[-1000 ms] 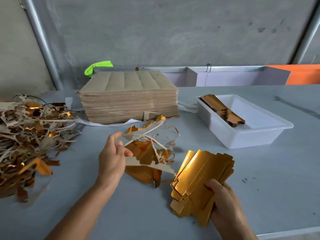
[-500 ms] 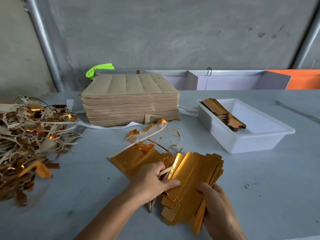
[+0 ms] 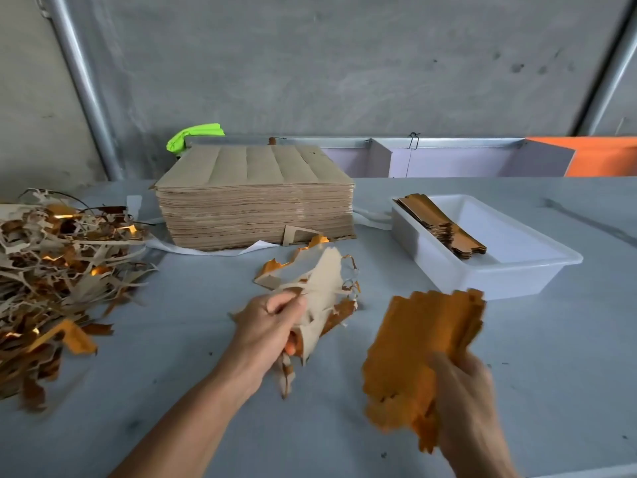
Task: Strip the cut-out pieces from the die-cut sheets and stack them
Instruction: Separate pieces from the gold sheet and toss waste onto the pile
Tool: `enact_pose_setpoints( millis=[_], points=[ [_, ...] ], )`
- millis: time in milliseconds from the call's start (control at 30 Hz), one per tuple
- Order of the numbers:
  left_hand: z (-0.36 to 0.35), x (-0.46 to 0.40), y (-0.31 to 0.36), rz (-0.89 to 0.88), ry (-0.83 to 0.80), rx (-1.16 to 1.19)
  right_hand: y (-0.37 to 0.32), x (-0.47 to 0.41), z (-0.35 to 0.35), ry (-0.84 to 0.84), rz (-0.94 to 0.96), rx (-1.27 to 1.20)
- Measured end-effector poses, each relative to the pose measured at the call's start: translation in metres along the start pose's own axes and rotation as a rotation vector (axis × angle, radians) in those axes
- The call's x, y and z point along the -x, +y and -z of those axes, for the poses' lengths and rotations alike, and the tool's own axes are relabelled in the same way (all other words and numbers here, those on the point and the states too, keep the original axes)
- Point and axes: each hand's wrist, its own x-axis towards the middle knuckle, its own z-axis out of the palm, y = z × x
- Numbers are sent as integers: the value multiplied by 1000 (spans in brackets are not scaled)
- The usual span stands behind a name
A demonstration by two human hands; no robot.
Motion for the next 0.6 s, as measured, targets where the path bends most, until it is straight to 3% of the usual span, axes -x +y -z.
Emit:
enact_pose_setpoints(
  millis=[200,267,400,533,600],
  points=[
    [-24,23,9,-165,-260,-150,8,11,-37,-156,75,43],
    [-21,23,5,-276,-261,-251,10,8,-29,-122,85,91],
    [-11,16,3,-442,-113,-422,6,3,-6,-44,56,54],
    [-19,14,9,-142,-152,-4,7,-4,1,4,26,44],
    [-23,15,14,-83,-160,65,8,-5,1,-4,21,41]
  ],
)
